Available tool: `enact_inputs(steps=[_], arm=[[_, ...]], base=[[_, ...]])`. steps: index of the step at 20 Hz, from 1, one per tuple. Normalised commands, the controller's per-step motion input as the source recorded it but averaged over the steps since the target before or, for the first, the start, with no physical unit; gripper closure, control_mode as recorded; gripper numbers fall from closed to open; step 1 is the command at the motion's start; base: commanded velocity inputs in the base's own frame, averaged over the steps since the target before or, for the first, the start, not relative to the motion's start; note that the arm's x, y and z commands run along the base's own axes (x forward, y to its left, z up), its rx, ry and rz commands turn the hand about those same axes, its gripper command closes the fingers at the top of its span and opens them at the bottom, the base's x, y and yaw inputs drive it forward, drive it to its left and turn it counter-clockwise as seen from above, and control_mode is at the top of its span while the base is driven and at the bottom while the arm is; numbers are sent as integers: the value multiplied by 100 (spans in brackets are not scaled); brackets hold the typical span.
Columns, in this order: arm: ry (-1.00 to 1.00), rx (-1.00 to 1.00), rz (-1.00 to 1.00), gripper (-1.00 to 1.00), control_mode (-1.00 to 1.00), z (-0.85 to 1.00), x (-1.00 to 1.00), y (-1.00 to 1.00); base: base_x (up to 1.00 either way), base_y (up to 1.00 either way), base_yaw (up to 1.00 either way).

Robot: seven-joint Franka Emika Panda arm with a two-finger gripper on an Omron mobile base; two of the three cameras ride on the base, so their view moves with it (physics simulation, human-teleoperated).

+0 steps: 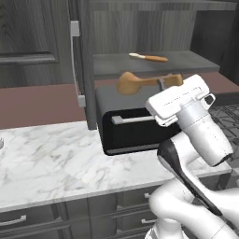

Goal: Organize the utensils by type. Pick up the wooden spoons from the counter and place them in the open cabinet. Then pick up the metallic utensils from the counter and place them in the open drawer.

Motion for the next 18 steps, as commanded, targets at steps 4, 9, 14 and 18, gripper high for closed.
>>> enact_inputs(steps=[4, 9, 14, 18], arm=[[0, 12, 7, 100, -100, 44, -11, -83], [10, 7, 8, 100, -100, 25, -23, -72], [22, 0, 0, 100, -100, 20, -7, -34], [3, 4, 2, 100, -100, 24, 11, -22]], base=[[0, 0, 0], [0, 0, 0], [0, 0, 0], [0, 0, 0]])
